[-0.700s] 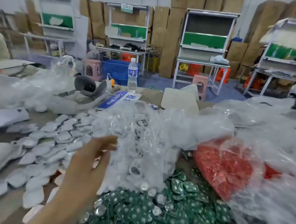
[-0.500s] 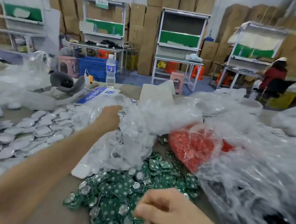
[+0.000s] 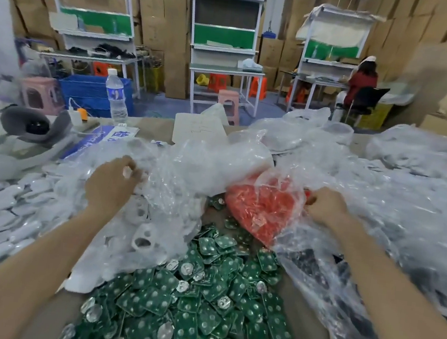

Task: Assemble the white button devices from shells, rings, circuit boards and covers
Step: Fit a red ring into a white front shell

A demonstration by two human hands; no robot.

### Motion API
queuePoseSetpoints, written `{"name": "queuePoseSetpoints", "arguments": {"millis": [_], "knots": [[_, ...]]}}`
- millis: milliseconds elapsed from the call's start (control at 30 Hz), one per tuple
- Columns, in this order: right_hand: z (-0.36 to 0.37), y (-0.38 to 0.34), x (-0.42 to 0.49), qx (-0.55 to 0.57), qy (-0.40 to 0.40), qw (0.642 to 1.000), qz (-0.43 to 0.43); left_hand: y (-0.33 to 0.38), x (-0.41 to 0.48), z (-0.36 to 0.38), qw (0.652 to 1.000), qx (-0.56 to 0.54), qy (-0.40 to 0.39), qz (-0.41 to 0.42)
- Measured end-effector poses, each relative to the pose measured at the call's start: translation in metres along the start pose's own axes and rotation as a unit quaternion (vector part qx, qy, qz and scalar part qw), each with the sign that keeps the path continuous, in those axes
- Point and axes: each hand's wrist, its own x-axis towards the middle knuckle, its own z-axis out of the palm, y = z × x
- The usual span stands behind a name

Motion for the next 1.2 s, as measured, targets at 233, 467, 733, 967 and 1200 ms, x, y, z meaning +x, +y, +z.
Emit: {"name": "queuePoseSetpoints", "arguments": {"millis": [233, 467, 733, 967, 1200], "knots": [[-0.002, -0.01, 0.015, -0.036, 0.013, 0.999, -0.028, 0.021, -0.017, -0.037, 0.944, -0.243, 0.198, 0.104], [-0.02, -0.012, 0.004, 0.054, 0.116, 0.992, -0.012, 0.099, -0.107, -0.07, 0.859, -0.504, -0.046, 0.074], [0.012, -0.065, -0.105, 0.472, 0.06, 0.871, -0.118, 0.1, -0.137, 0.004, 0.846, -0.441, -0.3, 0.017], [0.061, -0.074, -0.109, 0.541, -0.043, 0.835, -0.086, 0.08, -0.137, 0.017, 0.823, -0.494, -0.272, -0.065], [0.071, -0.075, -0.113, 0.516, -0.066, 0.845, -0.12, 0.074, -0.134, 0.024, 0.796, -0.535, -0.263, -0.101]]}}
